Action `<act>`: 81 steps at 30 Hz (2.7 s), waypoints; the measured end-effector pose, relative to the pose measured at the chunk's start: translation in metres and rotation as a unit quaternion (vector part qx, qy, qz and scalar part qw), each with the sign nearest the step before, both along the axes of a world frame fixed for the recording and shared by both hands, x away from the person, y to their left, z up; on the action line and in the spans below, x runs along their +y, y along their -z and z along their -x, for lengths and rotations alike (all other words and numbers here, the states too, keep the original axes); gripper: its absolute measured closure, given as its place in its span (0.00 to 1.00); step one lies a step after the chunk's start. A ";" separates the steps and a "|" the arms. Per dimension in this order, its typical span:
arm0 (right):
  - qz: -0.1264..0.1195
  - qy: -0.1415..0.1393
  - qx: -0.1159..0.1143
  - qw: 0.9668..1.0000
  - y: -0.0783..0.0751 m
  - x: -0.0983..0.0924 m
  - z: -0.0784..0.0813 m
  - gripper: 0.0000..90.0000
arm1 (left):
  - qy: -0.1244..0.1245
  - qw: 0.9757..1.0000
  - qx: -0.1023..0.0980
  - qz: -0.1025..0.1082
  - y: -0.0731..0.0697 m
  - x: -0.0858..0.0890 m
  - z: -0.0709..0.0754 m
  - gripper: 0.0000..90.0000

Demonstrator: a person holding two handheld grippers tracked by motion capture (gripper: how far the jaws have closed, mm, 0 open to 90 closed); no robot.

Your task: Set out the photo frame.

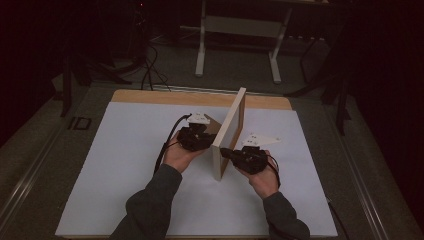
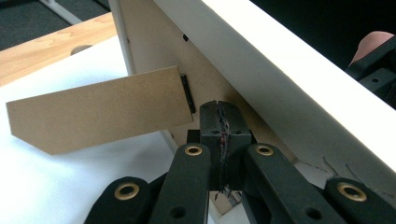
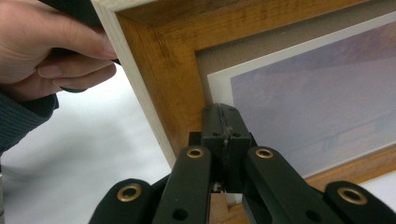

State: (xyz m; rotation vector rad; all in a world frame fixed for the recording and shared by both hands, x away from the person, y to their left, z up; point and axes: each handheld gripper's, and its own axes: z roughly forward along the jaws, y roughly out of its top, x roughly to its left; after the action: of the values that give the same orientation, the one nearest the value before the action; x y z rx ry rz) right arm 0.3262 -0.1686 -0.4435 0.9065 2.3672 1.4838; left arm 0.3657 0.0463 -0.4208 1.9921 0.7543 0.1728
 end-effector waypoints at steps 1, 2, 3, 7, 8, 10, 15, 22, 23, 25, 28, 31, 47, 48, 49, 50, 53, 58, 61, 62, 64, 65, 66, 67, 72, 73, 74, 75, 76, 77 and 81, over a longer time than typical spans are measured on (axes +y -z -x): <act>0.001 0.000 0.000 1.000 0.000 0.001 0.000 1.00 | -0.002 1.000 0.000 0.001 0.000 0.001 0.000 1.00; 0.000 0.000 0.001 1.000 0.000 0.002 0.000 1.00 | -0.002 1.000 0.000 0.002 0.001 0.002 0.000 1.00; 0.001 0.000 0.001 1.000 0.000 0.003 -0.001 1.00 | -0.004 1.000 0.000 0.003 0.001 0.002 0.000 1.00; 0.002 -0.001 0.000 1.000 0.000 0.004 -0.001 1.00 | -0.009 1.000 0.003 0.012 0.003 0.005 0.000 0.97; 0.002 -0.002 0.000 1.000 0.000 0.004 -0.001 1.00 | -0.009 1.000 0.005 0.014 0.003 0.006 0.000 0.95; 0.004 -0.003 -0.001 1.000 0.000 0.003 -0.001 1.00 | -0.011 1.000 0.007 0.018 0.003 0.006 0.000 0.93; 0.003 -0.004 -0.001 1.000 0.001 0.001 0.000 0.98 | -0.012 0.999 0.015 0.037 0.001 0.010 -0.001 0.90; 0.004 -0.006 -0.003 1.000 0.000 -0.001 0.001 0.97 | -0.024 0.998 0.026 0.049 0.002 0.017 -0.002 0.88; 0.004 -0.007 -0.003 1.000 0.000 -0.002 0.001 0.97 | -0.026 0.998 0.029 0.050 0.002 0.019 -0.003 0.87; 0.006 -0.005 -0.003 1.000 0.001 -0.002 0.001 0.97 | -0.028 0.998 0.031 0.052 0.003 0.021 -0.003 0.87; 0.006 -0.005 -0.002 1.000 0.002 -0.002 0.001 0.97 | -0.033 0.998 0.035 0.049 0.004 0.023 -0.004 0.87; 0.007 -0.007 -0.002 1.000 0.002 -0.002 0.001 0.97 | -0.037 0.997 0.039 0.050 0.005 0.027 -0.005 0.86; 0.009 -0.008 -0.002 1.000 0.003 -0.003 0.001 0.94 | -0.048 0.996 0.044 0.052 0.007 0.036 -0.006 0.77; 0.009 -0.008 -0.002 1.000 0.003 -0.004 0.001 0.93 | -0.050 0.996 0.044 0.053 0.007 0.037 -0.006 0.75; 0.010 -0.007 -0.002 1.000 0.003 -0.004 0.001 0.92 | -0.051 0.996 0.045 0.054 0.006 0.038 -0.007 0.74; 0.010 -0.006 -0.002 1.000 0.003 -0.005 0.001 0.91 | -0.053 0.996 0.045 0.056 0.006 0.039 -0.007 0.73; 0.011 -0.002 -0.002 1.000 0.004 -0.006 0.001 0.88 | -0.062 0.995 0.044 0.059 0.005 0.042 -0.007 0.69; 0.011 0.006 -0.001 1.000 0.006 -0.008 0.000 0.82 | -0.071 0.995 0.043 0.063 0.001 0.047 -0.005 0.66; 0.011 0.007 0.000 1.000 0.007 -0.009 0.000 0.79 | -0.078 0.994 0.043 0.067 -0.001 0.051 -0.004 0.63; 0.011 0.007 0.001 1.000 0.007 -0.009 0.000 0.78 | -0.081 0.993 0.043 0.069 -0.001 0.051 -0.003 0.62; 0.010 0.008 0.002 1.000 0.007 -0.010 -0.001 0.77 | -0.087 0.993 0.042 0.074 -0.003 0.053 -0.002 0.60; 0.010 0.009 0.003 1.000 0.008 -0.011 -0.001 0.76 | -0.089 0.992 0.041 0.077 -0.005 0.054 -0.002 0.59; 0.009 0.009 0.004 1.000 0.008 -0.011 -0.001 0.76 | -0.092 0.992 0.039 0.080 -0.006 0.054 -0.001 0.57; 0.010 0.009 0.007 1.000 0.008 -0.012 -0.001 0.75 | -0.094 0.991 0.037 0.082 -0.008 0.055 0.000 0.57; 0.011 0.008 0.008 1.000 0.011 -0.012 -0.001 0.74 | -0.113 0.989 0.033 0.095 -0.012 0.059 0.001 0.49; 0.010 0.008 0.010 1.000 0.011 -0.012 -0.001 0.74 | -0.116 0.988 0.032 0.096 -0.013 0.060 0.002 0.48; 0.010 0.008 0.010 1.000 0.011 -0.012 -0.001 0.74 | -0.118 0.988 0.032 0.097 -0.013 0.060 0.002 0.47; 0.011 0.008 0.010 1.000 0.012 -0.012 -0.001 0.74 | -0.118 0.988 0.032 0.098 -0.014 0.061 0.003 0.46; 0.011 0.008 0.010 1.000 0.012 -0.012 -0.001 0.74 | -0.117 0.987 0.031 0.102 -0.014 0.061 0.003 0.45; 0.012 0.008 0.010 1.000 0.012 -0.013 -0.002 0.74 | -0.117 0.987 0.030 0.102 -0.015 0.061 0.004 0.44; 0.011 0.009 0.012 1.000 0.013 -0.014 -0.002 0.73 | -0.109 0.988 0.025 0.109 -0.018 0.062 0.009 0.40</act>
State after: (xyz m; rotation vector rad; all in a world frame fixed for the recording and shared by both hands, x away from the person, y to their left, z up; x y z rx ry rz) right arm 0.3277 -0.1821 -0.4568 0.9441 2.3811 1.4445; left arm 0.3569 0.1079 -0.4027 1.7108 0.9819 0.1628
